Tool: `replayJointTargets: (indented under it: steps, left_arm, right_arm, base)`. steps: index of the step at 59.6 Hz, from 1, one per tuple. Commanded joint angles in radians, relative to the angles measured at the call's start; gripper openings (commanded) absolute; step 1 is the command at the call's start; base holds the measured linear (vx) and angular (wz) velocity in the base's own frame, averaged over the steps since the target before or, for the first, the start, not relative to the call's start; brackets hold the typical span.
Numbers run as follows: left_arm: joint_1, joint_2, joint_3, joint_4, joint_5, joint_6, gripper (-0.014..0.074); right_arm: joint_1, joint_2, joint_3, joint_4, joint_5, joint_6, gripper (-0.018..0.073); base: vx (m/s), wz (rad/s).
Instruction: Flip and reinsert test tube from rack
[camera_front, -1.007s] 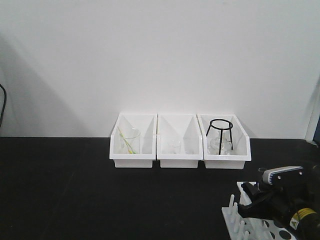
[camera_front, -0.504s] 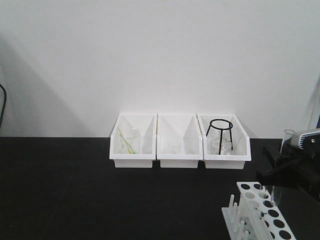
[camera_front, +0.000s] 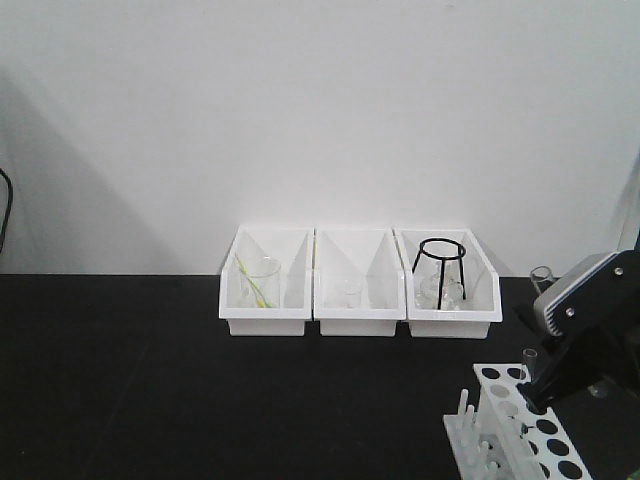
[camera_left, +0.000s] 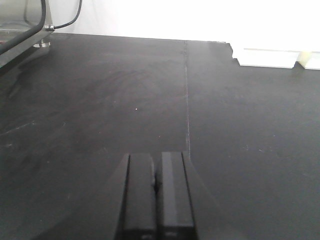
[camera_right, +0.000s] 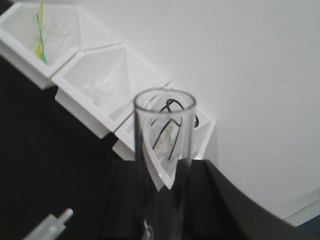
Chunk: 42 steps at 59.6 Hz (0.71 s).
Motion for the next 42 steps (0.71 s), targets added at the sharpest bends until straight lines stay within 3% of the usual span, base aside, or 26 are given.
replayJointTargets:
  steps: [1,10,22,32,42]
  left_arm:
    - [-0.007,-0.011,0.000,-0.004,-0.087,0.000,-0.0006]
    - [-0.007,-0.011,0.000,-0.004,-0.087,0.000,-0.0006]
    - [-0.007,-0.011,0.000,-0.004,-0.087,0.000,-0.0006]
    - [-0.007,-0.011,0.000,-0.004,-0.087,0.000,-0.0006]
    - [-0.007,-0.011,0.000,-0.004,-0.087,0.000,-0.0006]
  right_arm:
    - [-0.005,-0.033,-0.058,-0.180,-0.008,-0.019,-0.0008]
    - [-0.005,-0.033,-0.089,-0.445,0.013,-0.020,-0.0008]
    - [-0.005,-0.033,-0.093,-0.641,0.056,-0.013,-0.0008]
    - [-0.005,-0.033,-0.093,-0.591,0.054,0.074,-0.0008]
    - [-0.005,-0.033,-0.093,-0.430,0.017,0.210,-0.0008]
  base:
    - [0.00,0.00]
    - [0.00,0.00]
    - [0.00,0.00]
    - [0.00,0.00]
    - [0.00,0.00]
